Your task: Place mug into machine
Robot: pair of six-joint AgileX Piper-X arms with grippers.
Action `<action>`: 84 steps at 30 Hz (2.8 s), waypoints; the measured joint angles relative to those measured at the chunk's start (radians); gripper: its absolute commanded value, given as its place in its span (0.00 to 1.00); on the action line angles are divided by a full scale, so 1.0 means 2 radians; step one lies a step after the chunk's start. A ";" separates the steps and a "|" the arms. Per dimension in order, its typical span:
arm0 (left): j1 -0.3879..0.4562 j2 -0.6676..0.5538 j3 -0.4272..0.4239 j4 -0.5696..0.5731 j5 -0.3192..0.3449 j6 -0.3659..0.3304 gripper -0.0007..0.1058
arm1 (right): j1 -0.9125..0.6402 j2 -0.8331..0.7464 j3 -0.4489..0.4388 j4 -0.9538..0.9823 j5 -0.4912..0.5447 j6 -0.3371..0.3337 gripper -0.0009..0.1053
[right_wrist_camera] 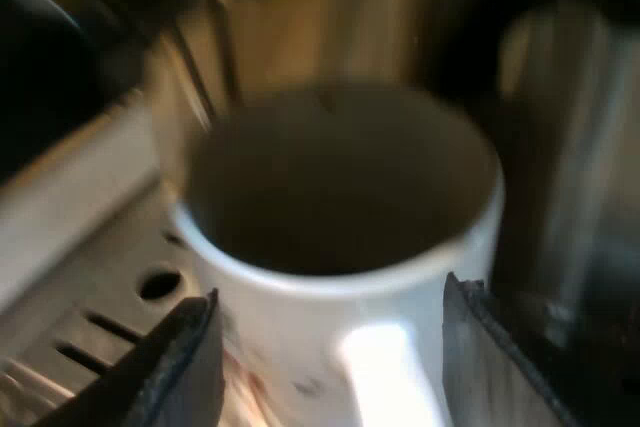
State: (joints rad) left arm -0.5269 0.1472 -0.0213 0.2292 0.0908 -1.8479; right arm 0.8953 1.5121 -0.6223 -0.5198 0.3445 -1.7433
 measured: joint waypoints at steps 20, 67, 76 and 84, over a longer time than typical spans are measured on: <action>0.000 0.000 0.000 0.000 0.000 0.000 0.77 | 0.015 -0.011 0.081 -0.033 0.034 0.027 0.49; 0.000 0.000 -0.063 0.003 0.007 -0.002 0.77 | 0.050 -0.141 0.013 0.284 0.023 0.034 0.03; 0.000 -0.001 -0.157 0.109 0.008 0.001 0.77 | 0.118 -0.257 0.012 0.329 0.108 0.046 0.01; 0.000 -0.005 -0.235 0.205 0.009 0.011 0.77 | 0.148 -0.276 -0.021 0.329 0.136 0.061 0.01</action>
State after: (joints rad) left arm -0.5269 0.1381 -0.4904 0.6382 0.1093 -1.8256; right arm 1.1903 0.9598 -0.6640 0.1389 0.6171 -1.6217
